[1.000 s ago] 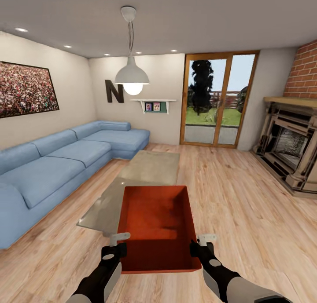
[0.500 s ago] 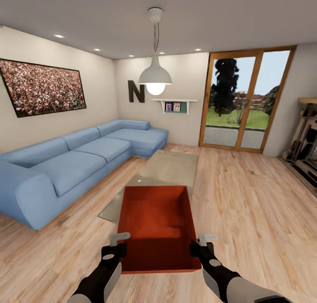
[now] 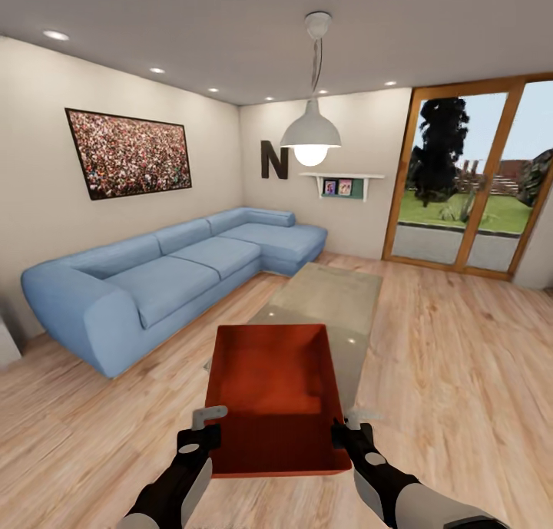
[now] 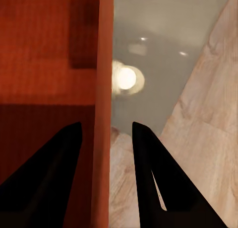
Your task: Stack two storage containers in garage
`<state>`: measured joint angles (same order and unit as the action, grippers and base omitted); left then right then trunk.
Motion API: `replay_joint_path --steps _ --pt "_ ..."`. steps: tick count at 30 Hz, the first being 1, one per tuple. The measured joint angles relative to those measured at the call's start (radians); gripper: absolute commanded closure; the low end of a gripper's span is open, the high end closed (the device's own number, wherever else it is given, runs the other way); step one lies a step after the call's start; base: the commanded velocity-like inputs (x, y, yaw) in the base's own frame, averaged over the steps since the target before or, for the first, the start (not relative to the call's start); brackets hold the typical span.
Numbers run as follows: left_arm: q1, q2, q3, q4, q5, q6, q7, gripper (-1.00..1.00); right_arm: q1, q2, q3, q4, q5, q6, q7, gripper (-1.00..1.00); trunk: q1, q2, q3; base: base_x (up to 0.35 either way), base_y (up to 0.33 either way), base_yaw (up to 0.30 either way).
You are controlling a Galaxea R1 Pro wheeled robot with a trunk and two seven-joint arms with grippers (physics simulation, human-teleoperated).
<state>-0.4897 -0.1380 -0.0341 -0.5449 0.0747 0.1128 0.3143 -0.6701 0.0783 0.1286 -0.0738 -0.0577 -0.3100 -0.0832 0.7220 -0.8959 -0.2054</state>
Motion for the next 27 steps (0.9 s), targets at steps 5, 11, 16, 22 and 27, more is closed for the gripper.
replay_joint_path --steps 5,11,16,22,27 --pt "0.0 0.0 0.0 0.0 0.0 0.0 0.0 1.0 0.0 0.0 0.0 0.0 -0.001 0.0 0.0 1.0 0.0 0.0 0.0 0.0 0.0 0.3" --pt "0.0 0.0 -0.001 0.0 0.0 0.0 0.0 1.0 0.0 0.0 0.0 0.0 0.0 0.0 0.0 1.0 0.0 0.0 0.0 0.0 0.0 0.3" --pt "0.0 0.001 -0.003 -0.001 0.001 0.0 0.0 1.0 0.0 0.001 0.0 0.0 -0.002 0.0 0.0 1.0 0.0 0.0 0.0 0.0 0.0 0.3" --pt "0.0 0.001 -0.003 -0.001 0.001 0.0 0.0 1.0 0.0 0.001 0.0 0.0 -0.002 -0.001 0.0 1.0 0.0 0.0 0.0 0.0 0.0 0.3" --pt "0.0 0.001 -0.003 -0.001 0.001 0.0 0.0 1.0 0.0 0.001 0.0 0.0 -0.002 -0.001 0.0 1.0 0.0 0.0 0.0 0.0 0.0 0.3"
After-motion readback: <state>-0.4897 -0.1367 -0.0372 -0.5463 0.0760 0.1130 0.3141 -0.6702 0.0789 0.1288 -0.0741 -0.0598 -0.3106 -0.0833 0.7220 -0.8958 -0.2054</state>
